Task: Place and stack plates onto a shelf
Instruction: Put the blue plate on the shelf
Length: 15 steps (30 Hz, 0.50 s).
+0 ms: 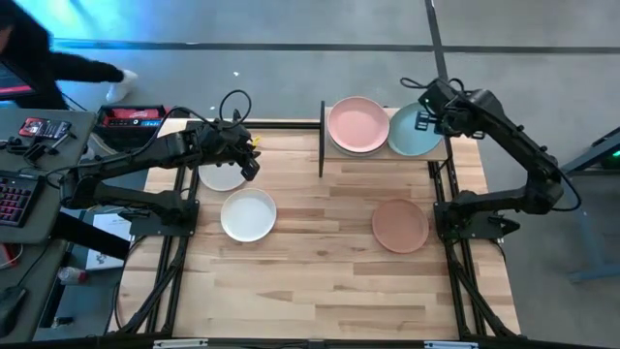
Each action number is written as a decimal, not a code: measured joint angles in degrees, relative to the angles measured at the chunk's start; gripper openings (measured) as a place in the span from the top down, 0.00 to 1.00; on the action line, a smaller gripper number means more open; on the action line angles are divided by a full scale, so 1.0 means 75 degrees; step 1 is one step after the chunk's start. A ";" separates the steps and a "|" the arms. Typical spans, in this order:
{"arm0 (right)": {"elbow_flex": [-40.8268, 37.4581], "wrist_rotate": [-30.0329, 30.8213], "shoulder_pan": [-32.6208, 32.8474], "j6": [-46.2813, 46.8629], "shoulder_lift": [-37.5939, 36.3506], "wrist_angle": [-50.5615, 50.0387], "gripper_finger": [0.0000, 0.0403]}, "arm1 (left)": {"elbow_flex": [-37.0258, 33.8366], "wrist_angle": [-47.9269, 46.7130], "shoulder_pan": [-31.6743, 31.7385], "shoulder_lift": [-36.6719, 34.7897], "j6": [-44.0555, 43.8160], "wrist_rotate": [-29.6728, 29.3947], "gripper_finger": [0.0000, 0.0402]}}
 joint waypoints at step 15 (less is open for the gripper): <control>-0.1238 0.0064 -0.0019 0.0395 0.0000 0.0799 1.00 | 0.0001 0.0000 0.0000 0.0000 -0.0006 -0.0001 0.72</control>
